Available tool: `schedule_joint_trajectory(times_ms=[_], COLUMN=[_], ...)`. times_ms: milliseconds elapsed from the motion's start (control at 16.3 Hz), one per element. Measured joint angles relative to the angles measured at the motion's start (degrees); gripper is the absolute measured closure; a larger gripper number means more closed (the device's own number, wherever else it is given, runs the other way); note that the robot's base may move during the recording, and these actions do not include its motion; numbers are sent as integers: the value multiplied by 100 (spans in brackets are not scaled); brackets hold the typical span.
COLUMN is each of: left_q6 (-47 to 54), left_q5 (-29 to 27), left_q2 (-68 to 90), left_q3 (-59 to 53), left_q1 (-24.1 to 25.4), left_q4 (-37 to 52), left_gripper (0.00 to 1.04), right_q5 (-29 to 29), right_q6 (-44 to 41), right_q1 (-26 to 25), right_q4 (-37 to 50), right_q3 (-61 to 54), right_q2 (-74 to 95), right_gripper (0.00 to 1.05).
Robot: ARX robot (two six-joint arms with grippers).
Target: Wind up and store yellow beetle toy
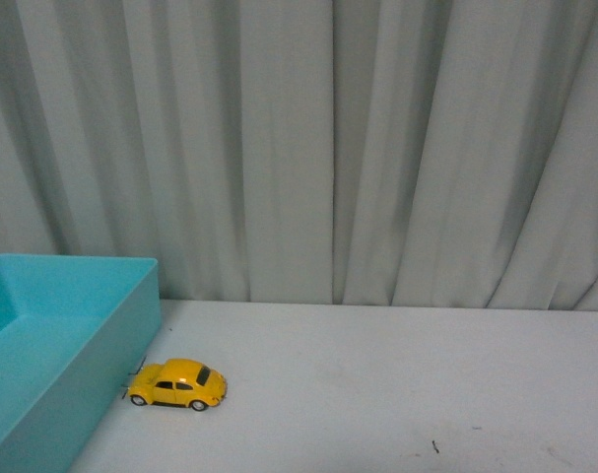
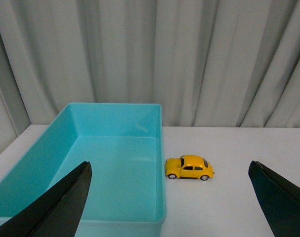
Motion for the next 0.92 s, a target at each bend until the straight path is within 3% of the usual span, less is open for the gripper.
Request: schedule_joint_trajectory(times_ms=[123,246,615,923], left_q6=[0,0,0,0], left_q5=[2,0,0,0], left_q2=[0,0,0,0], left_q3=[0,0,0,0], left_q1=[0,0,0,0], left_q4=[0,0,0,2], left_gripper=[7,7,7,7], right_q5=[0,9,13,13], right_q6=[0,0,0,0], right_q1=[0,0,0,-2], right_q4=[-179,-1147,-1187,-1189], right_q3=[0,2,2,2], right_q2=[-175,-1141,-1143,-1143], right_gripper=[103,103,101,42])
